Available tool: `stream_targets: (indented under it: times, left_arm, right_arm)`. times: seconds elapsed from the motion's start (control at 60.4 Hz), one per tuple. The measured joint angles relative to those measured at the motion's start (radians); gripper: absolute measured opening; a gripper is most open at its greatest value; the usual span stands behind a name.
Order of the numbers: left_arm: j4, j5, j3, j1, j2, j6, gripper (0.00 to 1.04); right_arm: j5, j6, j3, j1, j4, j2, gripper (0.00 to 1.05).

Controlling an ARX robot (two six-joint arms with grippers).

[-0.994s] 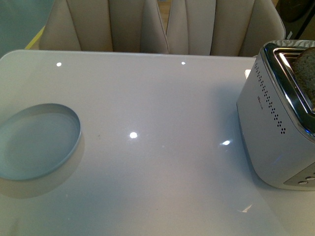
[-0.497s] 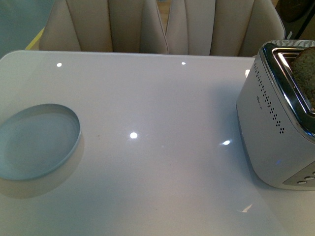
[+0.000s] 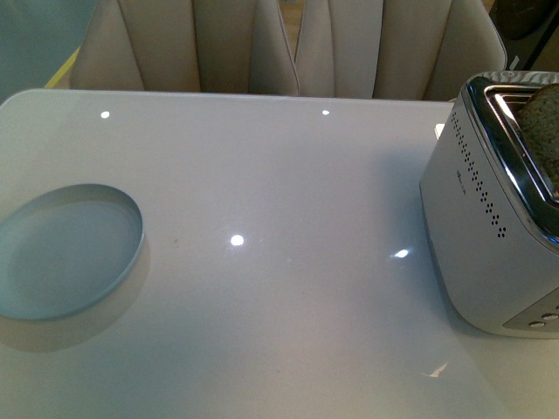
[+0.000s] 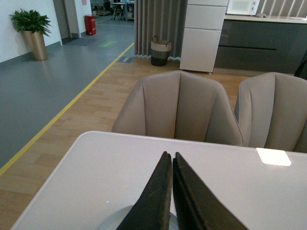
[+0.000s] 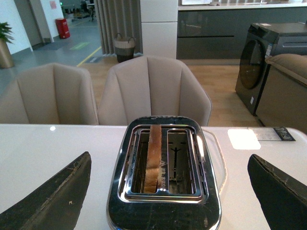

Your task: Left arm holds plate, right arm toasts bread

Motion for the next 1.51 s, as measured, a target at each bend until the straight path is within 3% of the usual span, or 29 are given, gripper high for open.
stream_targets:
  times: [0.331, 0.894, 1.391, 1.507]
  left_arm:
    - [-0.064, 0.0, -0.095, 0.0, -0.163, 0.002, 0.03]
    - [-0.412, 0.0, -0.101, 0.0, -0.535, 0.004, 0.03]
    - [-0.575, 0.0, -0.101, 0.0, -0.697, 0.004, 0.03]
    - [-0.743, 0.0, -0.101, 0.0, -0.852, 0.005, 0.03]
  right_arm:
    - [0.0, 0.0, 0.0, 0.0, 0.0, 0.0, 0.96]
    - [0.0, 0.0, 0.0, 0.0, 0.0, 0.0, 0.96]
    - [0.0, 0.0, 0.0, 0.0, 0.0, 0.0, 0.96]
    - [0.0, 0.0, 0.0, 0.0, 0.0, 0.0, 0.96]
